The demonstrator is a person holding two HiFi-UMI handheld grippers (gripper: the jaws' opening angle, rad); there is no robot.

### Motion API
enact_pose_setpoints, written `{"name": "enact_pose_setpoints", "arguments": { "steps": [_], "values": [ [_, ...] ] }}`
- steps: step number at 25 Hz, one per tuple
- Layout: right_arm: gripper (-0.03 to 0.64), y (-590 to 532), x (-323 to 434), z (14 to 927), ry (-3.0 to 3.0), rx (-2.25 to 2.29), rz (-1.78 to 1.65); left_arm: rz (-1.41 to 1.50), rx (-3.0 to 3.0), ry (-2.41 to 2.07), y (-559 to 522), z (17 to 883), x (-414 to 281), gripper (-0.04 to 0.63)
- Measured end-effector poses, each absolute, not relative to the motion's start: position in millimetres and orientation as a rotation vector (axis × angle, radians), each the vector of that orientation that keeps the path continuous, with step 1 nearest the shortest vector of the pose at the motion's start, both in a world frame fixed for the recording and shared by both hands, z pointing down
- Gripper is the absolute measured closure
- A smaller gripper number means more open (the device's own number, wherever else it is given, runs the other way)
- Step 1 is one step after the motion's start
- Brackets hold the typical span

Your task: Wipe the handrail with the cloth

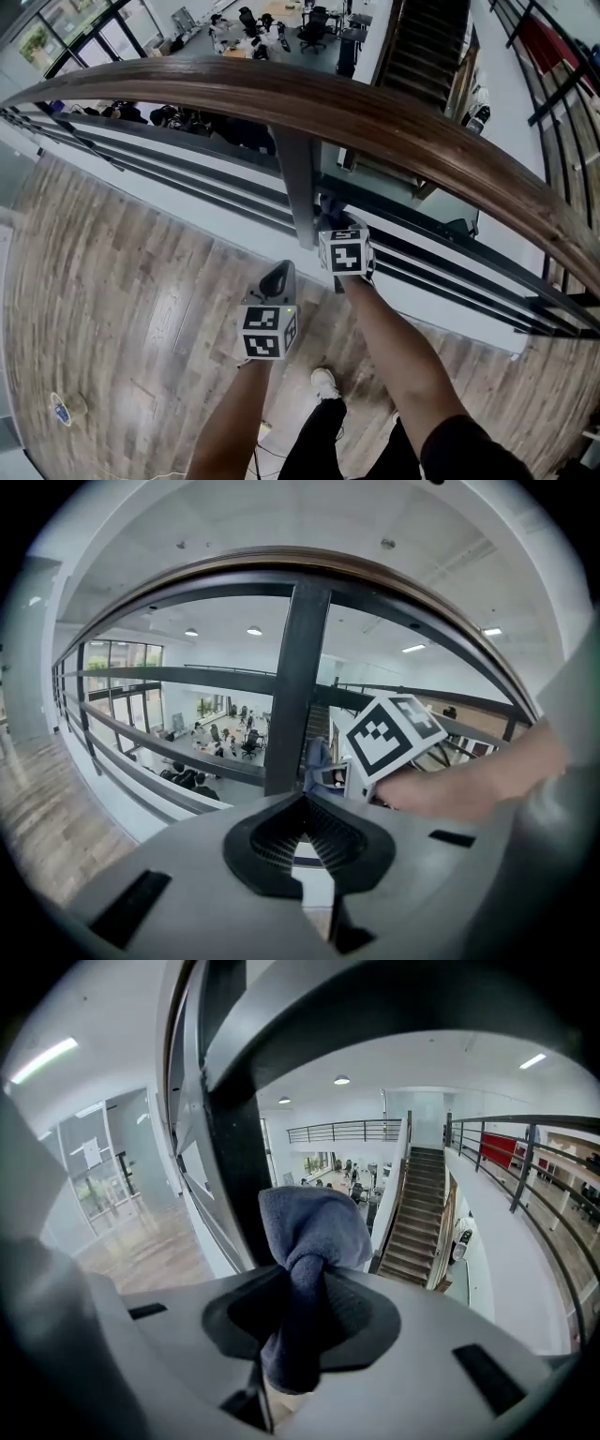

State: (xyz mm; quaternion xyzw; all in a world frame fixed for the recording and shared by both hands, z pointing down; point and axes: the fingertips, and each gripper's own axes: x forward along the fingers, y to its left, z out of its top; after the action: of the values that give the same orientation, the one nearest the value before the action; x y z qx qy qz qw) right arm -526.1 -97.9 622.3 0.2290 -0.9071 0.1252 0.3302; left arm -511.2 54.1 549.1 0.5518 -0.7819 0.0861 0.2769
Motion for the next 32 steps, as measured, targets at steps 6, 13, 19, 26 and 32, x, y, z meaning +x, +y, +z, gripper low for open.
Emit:
{"name": "enact_pose_setpoints", "arguments": {
  "steps": [6,13,19,26,32],
  "values": [
    [0.511,-99.7,-523.4,623.3,-2.378,0.565,0.335,0.268,1.477,-2.091,49.3,556.7,-501.7,0.592],
    [0.511,-111.0,-492.4,621.1,-2.372,0.571,0.313,0.31,1.514,-2.068,37.0,560.4,-472.8,0.592],
    [0.511,-125.4,-454.4,622.6,-2.347,0.597,0.305,0.296,1.528,-2.024,21.7,563.0,-441.5,0.592],
    [0.511,-151.0,-387.1,624.6,-2.317,0.63,0.35,0.336,1.591,-1.959,-6.8,568.4,-382.7,0.592],
    [0.511,-175.8,-317.3,628.7,-2.293,0.675,0.375,0.359,1.659,-1.902,-42.0,572.5,-323.9,0.592]
  ]
}}
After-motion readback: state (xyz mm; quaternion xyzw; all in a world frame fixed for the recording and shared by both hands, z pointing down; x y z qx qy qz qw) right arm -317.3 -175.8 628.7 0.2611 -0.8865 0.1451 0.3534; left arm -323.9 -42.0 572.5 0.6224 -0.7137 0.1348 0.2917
